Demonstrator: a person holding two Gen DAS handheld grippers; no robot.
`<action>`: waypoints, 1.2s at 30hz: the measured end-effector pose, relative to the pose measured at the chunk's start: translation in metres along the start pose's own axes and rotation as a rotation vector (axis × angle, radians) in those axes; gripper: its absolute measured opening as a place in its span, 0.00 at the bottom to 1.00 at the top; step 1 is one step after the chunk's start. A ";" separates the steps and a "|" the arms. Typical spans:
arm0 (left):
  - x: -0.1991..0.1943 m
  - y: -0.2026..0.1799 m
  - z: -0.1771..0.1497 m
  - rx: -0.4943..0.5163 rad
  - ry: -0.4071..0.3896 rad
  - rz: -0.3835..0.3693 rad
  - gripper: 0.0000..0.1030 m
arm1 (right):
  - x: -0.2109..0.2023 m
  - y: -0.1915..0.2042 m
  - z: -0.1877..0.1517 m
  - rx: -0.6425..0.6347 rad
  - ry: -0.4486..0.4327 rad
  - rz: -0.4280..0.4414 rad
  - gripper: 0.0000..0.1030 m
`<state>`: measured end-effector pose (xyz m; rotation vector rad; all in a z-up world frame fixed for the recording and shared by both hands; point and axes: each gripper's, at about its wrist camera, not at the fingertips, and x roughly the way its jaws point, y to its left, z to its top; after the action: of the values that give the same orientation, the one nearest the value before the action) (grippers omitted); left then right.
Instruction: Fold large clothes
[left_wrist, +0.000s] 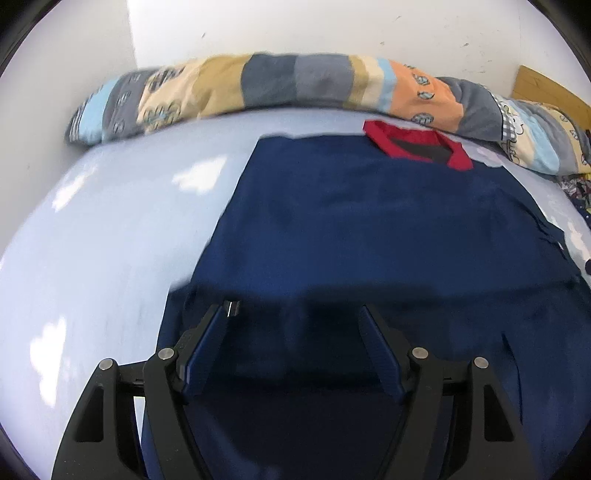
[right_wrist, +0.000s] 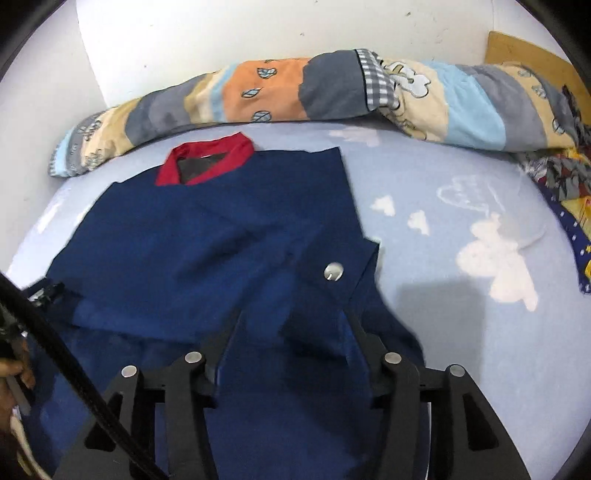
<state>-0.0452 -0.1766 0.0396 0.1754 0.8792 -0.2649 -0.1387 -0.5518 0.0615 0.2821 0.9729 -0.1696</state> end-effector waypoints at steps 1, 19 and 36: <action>-0.005 0.004 -0.008 -0.010 0.010 0.000 0.71 | -0.001 0.000 -0.004 0.001 0.016 0.002 0.55; -0.088 0.039 -0.133 0.166 0.199 -0.023 0.84 | -0.036 0.027 -0.133 0.001 0.196 -0.009 0.64; -0.136 0.070 -0.201 -0.120 0.310 -0.194 0.66 | -0.125 -0.018 -0.197 0.237 0.076 0.123 0.73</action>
<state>-0.2548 -0.0369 0.0221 0.0186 1.2195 -0.3714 -0.3679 -0.5059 0.0581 0.5677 1.0080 -0.1626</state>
